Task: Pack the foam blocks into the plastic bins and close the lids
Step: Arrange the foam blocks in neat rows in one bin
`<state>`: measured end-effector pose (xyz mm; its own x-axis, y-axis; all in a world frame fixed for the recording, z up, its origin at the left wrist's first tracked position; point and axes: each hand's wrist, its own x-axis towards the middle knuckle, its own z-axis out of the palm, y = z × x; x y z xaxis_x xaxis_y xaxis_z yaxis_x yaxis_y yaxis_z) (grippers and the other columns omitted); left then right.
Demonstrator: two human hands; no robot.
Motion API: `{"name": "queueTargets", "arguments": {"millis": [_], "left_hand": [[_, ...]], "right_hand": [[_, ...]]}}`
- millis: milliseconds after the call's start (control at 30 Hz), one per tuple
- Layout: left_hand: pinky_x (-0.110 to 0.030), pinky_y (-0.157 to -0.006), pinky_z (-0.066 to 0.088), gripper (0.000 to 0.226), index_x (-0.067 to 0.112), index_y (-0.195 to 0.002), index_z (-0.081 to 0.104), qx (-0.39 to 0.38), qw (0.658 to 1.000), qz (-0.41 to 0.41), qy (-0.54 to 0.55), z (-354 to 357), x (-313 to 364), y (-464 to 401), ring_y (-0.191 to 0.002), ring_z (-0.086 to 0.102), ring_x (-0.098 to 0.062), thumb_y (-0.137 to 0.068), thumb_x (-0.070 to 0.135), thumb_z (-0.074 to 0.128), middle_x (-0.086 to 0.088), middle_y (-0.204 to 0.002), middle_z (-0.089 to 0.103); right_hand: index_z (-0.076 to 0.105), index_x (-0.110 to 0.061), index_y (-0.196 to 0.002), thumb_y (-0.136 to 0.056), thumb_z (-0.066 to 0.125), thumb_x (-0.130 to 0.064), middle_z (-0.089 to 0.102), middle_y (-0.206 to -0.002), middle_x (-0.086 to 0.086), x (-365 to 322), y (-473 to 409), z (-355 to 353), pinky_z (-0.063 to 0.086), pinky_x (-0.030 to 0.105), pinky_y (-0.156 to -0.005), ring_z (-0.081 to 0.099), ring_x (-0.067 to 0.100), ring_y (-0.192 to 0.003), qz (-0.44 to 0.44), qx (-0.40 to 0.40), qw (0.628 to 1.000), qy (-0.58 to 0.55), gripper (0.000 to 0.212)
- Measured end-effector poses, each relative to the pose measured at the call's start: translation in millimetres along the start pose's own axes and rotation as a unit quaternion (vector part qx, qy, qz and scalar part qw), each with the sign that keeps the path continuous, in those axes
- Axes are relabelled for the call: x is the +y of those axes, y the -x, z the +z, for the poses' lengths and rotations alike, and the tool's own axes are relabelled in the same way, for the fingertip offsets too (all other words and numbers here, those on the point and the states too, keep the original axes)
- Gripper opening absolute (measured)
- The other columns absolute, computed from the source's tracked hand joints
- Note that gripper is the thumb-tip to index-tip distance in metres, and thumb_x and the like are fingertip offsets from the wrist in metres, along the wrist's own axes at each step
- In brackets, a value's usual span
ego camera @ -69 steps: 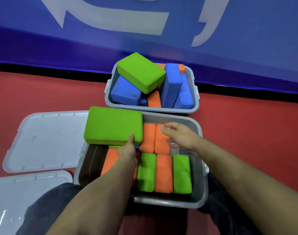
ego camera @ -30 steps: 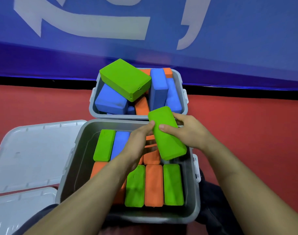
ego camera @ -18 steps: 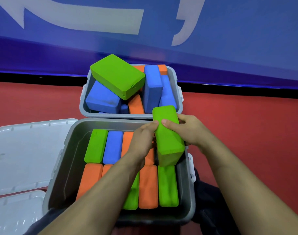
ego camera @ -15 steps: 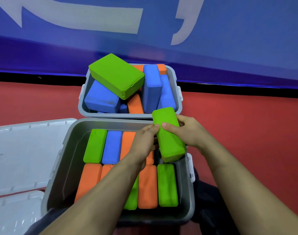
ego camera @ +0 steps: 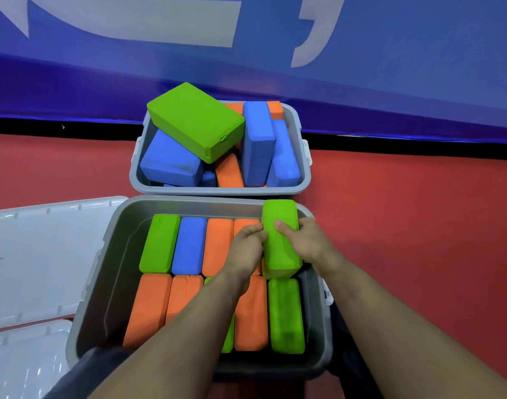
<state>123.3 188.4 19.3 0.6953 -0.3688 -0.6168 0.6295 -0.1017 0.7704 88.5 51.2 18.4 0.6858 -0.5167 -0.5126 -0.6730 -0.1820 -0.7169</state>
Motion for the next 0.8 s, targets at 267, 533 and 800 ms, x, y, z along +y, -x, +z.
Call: {"name": "queueTargets", "arguments": {"millis": [267, 533, 800], "left_hand": [[-0.012, -0.042, 0.038, 0.049, 0.011, -0.143, 0.053, 0.001, 0.998, 0.008, -0.061, 3.8, -13.9, -9.4, -0.04, 0.049, 0.003, -0.098, -0.005, 0.041, 0.002, -0.082, 0.075], [-0.032, -0.073, 0.042, 0.028, 0.022, -0.077, 0.06, 0.045, 0.996, -0.009, -0.073, 1.3, -5.5, -10.5, -0.076, 0.056, -0.022, -0.097, 0.008, 0.047, -0.001, -0.078, 0.064], [-0.019, -0.062, 0.049, 0.029, 0.022, -0.083, 0.056, 0.013, 0.999, -0.005, -0.052, -7.1, -4.0, -13.4, -0.076, 0.058, -0.013, -0.104, 0.005, 0.044, 0.003, -0.087, 0.06]], "right_hand": [[0.05, -0.005, -0.121, -0.089, 0.071, -0.048, 0.064, -0.119, 0.014, -3.4, -6.9, 6.9, 0.049, 0.038, -0.089, 0.062, 0.032, -0.113, 0.034, 0.058, 0.994, 0.086, 0.058], [0.067, -0.019, -0.102, -0.09, 0.07, -0.029, 0.068, -0.11, 0.007, -21.0, -4.7, -10.6, 0.048, 0.031, -0.082, 0.063, 0.029, -0.106, -0.03, 0.02, 0.973, 0.226, 0.017], [0.045, -0.027, -0.152, -0.099, 0.059, -0.026, 0.048, -0.154, 0.004, -22.8, 11.1, -23.1, 0.041, 0.031, -0.11, 0.047, 0.027, -0.138, -0.076, -0.093, 0.917, 0.381, 0.054]]}}
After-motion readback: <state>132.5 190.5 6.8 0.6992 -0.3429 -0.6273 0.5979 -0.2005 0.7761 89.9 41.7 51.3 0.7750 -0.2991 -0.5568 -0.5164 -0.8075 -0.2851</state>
